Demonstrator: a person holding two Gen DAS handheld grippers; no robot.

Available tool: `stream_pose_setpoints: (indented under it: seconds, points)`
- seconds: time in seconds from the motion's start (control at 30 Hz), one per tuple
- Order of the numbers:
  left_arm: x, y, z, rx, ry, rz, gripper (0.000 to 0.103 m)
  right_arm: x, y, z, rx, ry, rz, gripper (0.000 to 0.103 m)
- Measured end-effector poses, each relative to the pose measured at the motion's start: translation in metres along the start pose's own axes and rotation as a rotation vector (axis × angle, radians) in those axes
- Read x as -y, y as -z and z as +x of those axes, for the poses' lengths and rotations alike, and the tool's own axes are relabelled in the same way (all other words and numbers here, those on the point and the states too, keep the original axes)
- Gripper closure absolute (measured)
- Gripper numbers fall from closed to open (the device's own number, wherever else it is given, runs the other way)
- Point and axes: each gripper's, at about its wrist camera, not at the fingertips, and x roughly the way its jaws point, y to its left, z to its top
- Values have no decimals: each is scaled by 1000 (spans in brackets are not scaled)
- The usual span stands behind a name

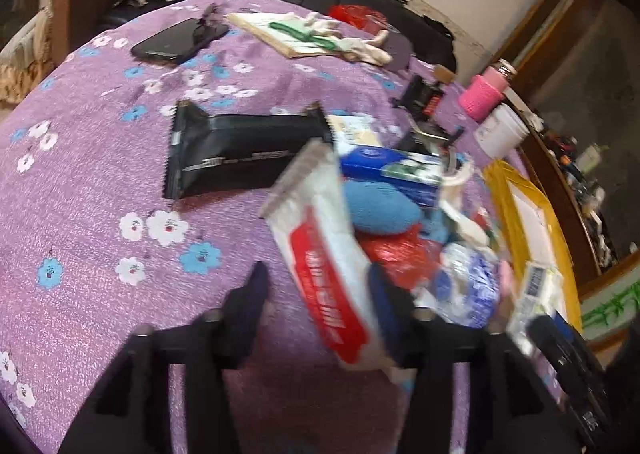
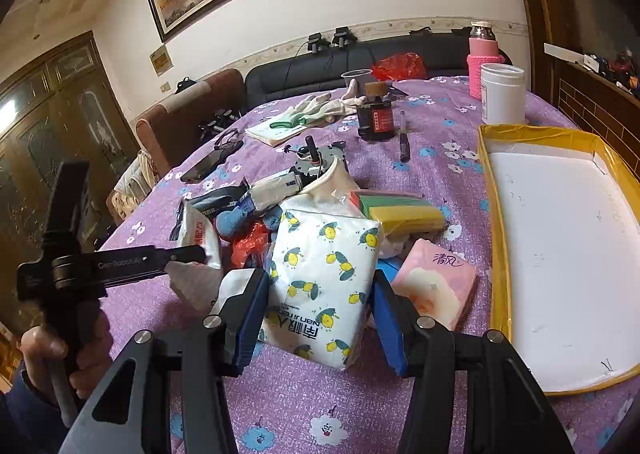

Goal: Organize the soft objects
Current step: 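Grasp the lemon-print tissue pack with the right tool while the left grasps the red-white wet-wipe packet, then carry both packs to the yellow-rimmed tray and open both tools to release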

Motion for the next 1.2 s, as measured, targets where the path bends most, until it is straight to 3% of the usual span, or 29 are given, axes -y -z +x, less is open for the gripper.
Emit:
stream_pose_setpoints:
  seconds: [0.03,0.07,0.1,0.13,0.3,0.57,0.73,0.97,1.2]
  points:
    - [-1,-1,2,-8,15,-7,47,0,0,0,1,-2,1,48]
    - [-3,-2,4,-16,33,-14,54,1,0,0,1,-3,3,48]
    - [-4,-2,3,-11,64,-16,72,2,0,-1,2,-6,7,48]
    - [-4,-1,0,-7,96,-14,77,3,0,-1,3,-9,11,48]
    - [5,2,-9,13,83,19,86,12,-2,-9,25,-7,36,48]
    - [42,0,-42,69,147,111,87,36,-15,-35,95,13,85,48]
    - [90,-9,-57,95,207,215,87,58,-28,-52,142,53,116,48]
    - [172,-20,-48,77,288,336,87,108,-61,-52,146,131,223,48]
    - [257,-35,-8,33,345,415,87,175,-106,-42,147,179,353,48]
